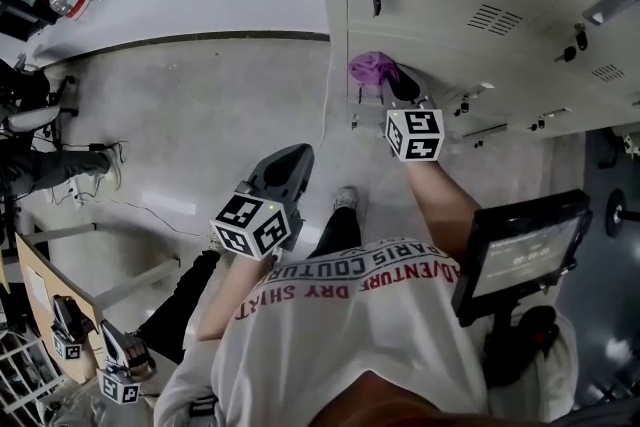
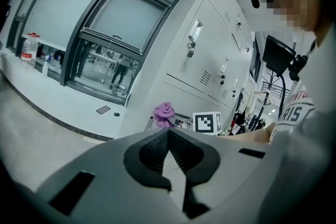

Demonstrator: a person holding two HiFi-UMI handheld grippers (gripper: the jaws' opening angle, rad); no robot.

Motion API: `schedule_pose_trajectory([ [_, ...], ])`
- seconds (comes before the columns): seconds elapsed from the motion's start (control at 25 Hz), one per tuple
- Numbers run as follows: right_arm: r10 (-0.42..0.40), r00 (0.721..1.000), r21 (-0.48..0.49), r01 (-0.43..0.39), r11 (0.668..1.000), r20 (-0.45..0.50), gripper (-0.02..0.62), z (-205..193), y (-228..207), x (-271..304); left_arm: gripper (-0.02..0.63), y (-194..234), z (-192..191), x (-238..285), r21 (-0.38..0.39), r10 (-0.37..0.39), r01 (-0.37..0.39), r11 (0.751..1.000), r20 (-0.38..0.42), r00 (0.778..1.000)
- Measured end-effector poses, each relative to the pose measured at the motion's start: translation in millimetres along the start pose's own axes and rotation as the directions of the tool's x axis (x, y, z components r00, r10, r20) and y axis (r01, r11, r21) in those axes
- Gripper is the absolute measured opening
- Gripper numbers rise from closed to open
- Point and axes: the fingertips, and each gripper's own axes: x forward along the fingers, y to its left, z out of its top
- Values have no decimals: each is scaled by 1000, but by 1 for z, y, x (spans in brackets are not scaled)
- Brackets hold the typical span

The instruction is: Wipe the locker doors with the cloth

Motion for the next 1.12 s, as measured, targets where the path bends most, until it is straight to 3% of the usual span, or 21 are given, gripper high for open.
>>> schedule_pose_trajectory([
  [0.28,-114,993,19,114,993,16,72,-1,-59,-40,2,-23,-5,14,18,-50,51,999,-23,998],
  [0.68,-286,958,53,284,957,14,72,-7,-141,-91,2,-42,-9,31,40,-96,98,994,-60,994],
  [1.12,-339,940,106,336,936,18,72,-15,-167,-105,2,-44,-14,33,49,-95,99,994,-80,992],
])
